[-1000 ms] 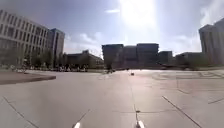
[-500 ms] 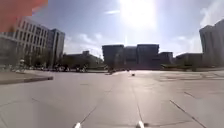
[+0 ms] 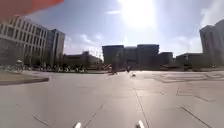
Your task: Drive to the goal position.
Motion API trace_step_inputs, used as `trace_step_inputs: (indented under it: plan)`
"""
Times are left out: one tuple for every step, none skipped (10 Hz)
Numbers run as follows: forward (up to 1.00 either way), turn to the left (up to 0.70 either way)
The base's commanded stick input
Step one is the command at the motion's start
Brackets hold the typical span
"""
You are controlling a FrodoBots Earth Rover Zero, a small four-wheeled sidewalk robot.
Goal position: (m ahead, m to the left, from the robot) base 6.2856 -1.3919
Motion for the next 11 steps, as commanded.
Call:
trace_step_inputs:
  plan:
    - [0.7, -0.01]
    - [0.7, -0.01]
    - [0.7, -0.01]
    - [0.26, 0.11]
    - [0.17, -0.31]
    - [0.16, -0.54]
    - [0.17, -0.54]
    - [0.17, -0.55]
    - [0.17, -0.55]
    - [0.16, -0.52]
    - [0.16, -0.5]
